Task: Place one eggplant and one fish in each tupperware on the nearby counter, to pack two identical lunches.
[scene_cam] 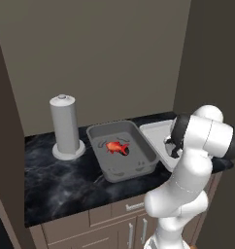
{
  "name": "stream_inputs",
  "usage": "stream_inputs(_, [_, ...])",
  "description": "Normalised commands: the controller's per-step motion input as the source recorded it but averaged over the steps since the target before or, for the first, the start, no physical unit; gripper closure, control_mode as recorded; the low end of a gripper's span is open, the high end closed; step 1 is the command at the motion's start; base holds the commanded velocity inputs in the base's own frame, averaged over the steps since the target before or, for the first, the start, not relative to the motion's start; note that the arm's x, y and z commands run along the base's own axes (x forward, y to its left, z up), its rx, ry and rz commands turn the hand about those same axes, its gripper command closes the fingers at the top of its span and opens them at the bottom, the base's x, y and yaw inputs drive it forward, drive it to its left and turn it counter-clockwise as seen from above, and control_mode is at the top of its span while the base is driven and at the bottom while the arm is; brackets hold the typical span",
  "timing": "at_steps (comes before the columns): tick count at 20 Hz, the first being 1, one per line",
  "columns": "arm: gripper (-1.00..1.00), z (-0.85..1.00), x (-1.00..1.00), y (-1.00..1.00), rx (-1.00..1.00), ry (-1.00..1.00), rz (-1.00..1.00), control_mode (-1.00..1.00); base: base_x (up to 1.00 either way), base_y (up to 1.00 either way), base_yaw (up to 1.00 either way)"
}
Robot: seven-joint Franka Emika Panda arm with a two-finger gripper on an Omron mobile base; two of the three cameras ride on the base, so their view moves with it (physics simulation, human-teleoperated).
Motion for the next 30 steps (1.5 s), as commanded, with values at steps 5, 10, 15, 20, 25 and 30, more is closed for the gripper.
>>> stream_inputs(5, [-1.00,0.16,0.05,-0.06,0.00,0.12,0.00,-1.00,0.00,0.00,0.00])
stream_inputs(10, [-1.00,0.87,-0.26,0.01,0.00,0.06,0.00,-1.00,0.00,0.00,0.00])
stream_inputs(15, [-1.00,1.00,-0.13,0.14,0.09,0.08,0.00,-1.00,0.00,0.00,0.00])
stream_inputs(20, [-1.00,1.00,-0.20,0.27,0.28,0.19,0.00,-1.00,0.00,0.00,0.00])
stream_inputs(25, [-1.00,1.00,-0.51,0.25,0.36,0.17,0.02,-1.00,0.00,0.00,0.00])
stream_inputs(30, [-1.00,0.86,-0.94,0.57,0.16,0.08,0.03,-1.00,0.00,0.00,0.00])
